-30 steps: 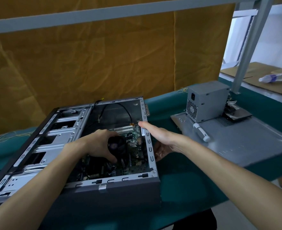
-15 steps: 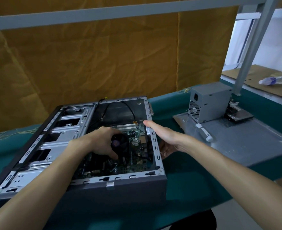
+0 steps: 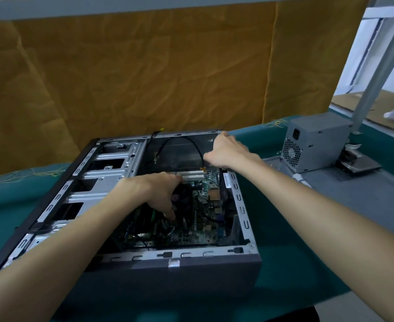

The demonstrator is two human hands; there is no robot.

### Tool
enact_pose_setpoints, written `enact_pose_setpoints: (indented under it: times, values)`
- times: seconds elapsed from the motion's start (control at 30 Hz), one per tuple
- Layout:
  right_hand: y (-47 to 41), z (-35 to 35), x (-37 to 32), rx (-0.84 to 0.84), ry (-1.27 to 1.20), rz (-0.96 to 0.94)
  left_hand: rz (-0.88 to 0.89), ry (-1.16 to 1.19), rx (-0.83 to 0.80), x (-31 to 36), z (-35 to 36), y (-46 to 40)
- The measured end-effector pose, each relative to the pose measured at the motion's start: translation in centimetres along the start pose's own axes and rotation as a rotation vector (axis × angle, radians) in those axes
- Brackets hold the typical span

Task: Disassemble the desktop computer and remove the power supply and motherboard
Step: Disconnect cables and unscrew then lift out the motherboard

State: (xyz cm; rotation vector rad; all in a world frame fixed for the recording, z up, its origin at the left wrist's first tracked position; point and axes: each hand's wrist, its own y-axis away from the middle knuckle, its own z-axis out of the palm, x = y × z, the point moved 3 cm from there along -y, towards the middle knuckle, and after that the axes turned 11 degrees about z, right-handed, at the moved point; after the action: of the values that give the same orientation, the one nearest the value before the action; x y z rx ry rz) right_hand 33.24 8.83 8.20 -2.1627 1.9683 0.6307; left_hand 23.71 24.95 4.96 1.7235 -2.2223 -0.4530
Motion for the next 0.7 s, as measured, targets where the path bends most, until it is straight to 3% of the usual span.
enact_pose_setpoints:
  times: [0.13,0.37,0.7]
  values:
    - [-0.8,0.0,-0.6,0.086,0.001,0.014,0.039,0.06,-0.098,0.4,-0.3,-0.5]
    - [-0.8,0.8,-0.5,0.136,-0.052,0.065,0.145,-0.023,0.063,0.3,0.7,0.4]
    - [-0.7,0.7,-0.5,0.162,-0.041,0.044,0.157,-0.134,0.035,-1.2,-0.1,1.8]
